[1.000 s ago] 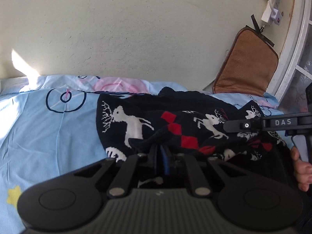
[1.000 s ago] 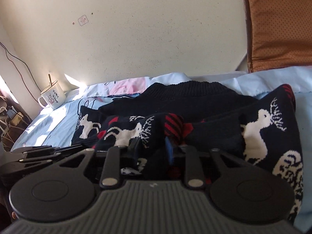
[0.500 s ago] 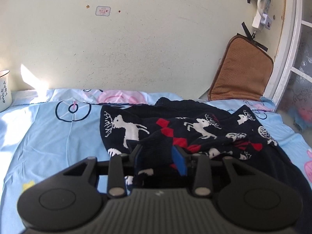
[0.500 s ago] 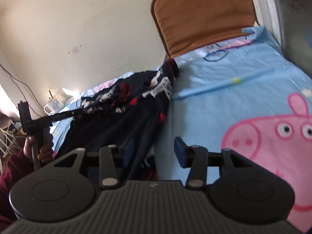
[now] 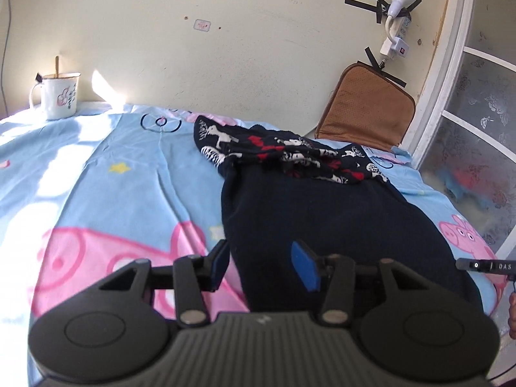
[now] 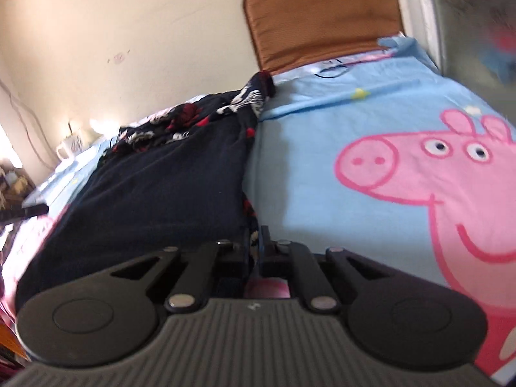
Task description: Fold small clothes
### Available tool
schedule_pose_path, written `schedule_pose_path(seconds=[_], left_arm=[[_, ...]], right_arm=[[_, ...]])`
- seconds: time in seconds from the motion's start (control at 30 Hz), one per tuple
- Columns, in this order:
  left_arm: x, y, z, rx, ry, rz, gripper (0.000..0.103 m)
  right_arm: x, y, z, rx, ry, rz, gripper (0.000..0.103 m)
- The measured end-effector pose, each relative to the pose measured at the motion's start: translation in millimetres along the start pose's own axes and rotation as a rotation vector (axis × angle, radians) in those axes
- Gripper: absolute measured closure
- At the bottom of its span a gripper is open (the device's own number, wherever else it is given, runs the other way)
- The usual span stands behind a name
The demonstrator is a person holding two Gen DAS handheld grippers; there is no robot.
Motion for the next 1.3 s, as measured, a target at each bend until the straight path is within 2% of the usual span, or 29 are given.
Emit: schedule_pose_path(seconds=[0.1,0.23,0.33,0.37,0.4,0.43,0.47,0.5,0.53,0.57,0.63,0.73,0.8,0.83,0.87,0.9,0.93,0.97,1.03,1.17,1.23,1.3], left_arm=[[-10.0,-14.7,12.3,-0.029,0.000,0.064,0.054],[-12.5,-31.0,23.6,-0.081,-0.016,0.113,0.051],[-1.7,-45.7,31.0,-0.120,-0.063,0.128,0.048],[3.9,-51.4,32.0,-0.136,-0.077,0.124,0.048],[9.2,-58.1,31.7,-0.157,-0.088,0.119,0.047],[13.9,-64.5,31.4,-0.168,-0.092,0.110,0.047],[19.0,-67.9,33.2,-0.154,-0.082,0.088,0.047],[25.3,-72.1,33.6,-0.155,-0.080,0.063,0.050],[30.3,-74.7,33.1,-0.150,-0.070,0.039,0.056],[34.3,-78.0,31.8,-0.166,-0.068,0.024,0.082],[40.2,-79.3,32.0,-0.167,-0.047,-0.002,0.089],[49.7,-77.2,41.9,-0.162,-0.087,-0.016,0.089],[51.8,-77.6,44.3,-0.167,-0.083,-0.021,0.082],[50.8,-77.9,44.1,-0.170,-0.071,-0.018,0.081],[48.4,-78.6,44.0,-0.176,-0.060,-0.010,0.070],[44.9,-79.3,43.9,-0.183,-0.050,0.006,0.052],[41.2,-79.9,44.1,-0.188,-0.043,0.026,0.044],[38.5,-80.6,44.7,-0.194,-0.043,0.044,0.040],[34.3,-82.5,46.9,-0.208,-0.062,0.084,0.040],[37.0,-86.0,48.2,-0.227,-0.113,0.134,0.037],[43.1,-88.9,45.7,-0.236,-0.131,0.125,0.045],[50.8,-94.6,41.4,-0.261,-0.131,0.093,0.090]], right_arm=[[3.8,-6.7,6.9,-0.003,0.013,-0.041,0.100],[-12.0,-4.4,27.7,0.027,0.124,-0.062,0.090],[-26.7,-5.5,37.1,0.026,0.152,-0.017,0.045],[-32.8,-7.6,37.4,0.023,0.147,0.016,0.044],[-37.2,-10.7,34.5,0.011,0.141,0.039,0.045],[-42.2,-16.6,28.9,-0.015,0.141,0.061,0.051],[-47.4,-23.6,22.2,-0.047,0.153,0.072,0.082],[-51.6,-28.9,18.4,-0.067,0.161,0.071,0.097],[-53.6,-29.2,20.7,-0.051,0.168,0.067,0.096],[-51.2,-25.9,26.3,-0.035,0.172,0.053,0.096],[-30.0,-14.9,44.5,0.021,0.145,-0.019,0.096],[7.4,-15.9,62.8,0.034,0.115,-0.138,0.097],[8.2,-26.1,60.2,0.003,0.114,-0.147,0.097],[1.8,-30.7,55.7,-0.019,0.129,-0.132,0.096],[-3.9,-33.3,52.3,-0.028,0.141,-0.117,0.096],[-7.7,-34.5,49.5,-0.035,0.152,-0.104,0.096],[-9.8,-35.0,47.4,-0.041,0.162,-0.103,0.096],[-9.7,-35.7,46.6,-0.051,0.178,-0.112,0.092],[-7.9,-36.9,47.2,-0.072,0.205,-0.131,0.090],[-13.1,-40.7,53.1,-0.093,0.286,-0.148,0.068],[-20.0,-42.4,53.6,-0.092,0.301,-0.119,0.068],[-26.8,-43.9,52.1,-0.097,0.308,-0.087,0.080]])
Point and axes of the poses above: each gripper's, at about its wrist camera, not at the fingertips, and z roughly against the way its jaws point, x to its right, y to its top, the point moved 10 cm from there along -z, roughly the way its jaws point, and after that the axes turned 11 degrees about z, right-handed, at the moved point
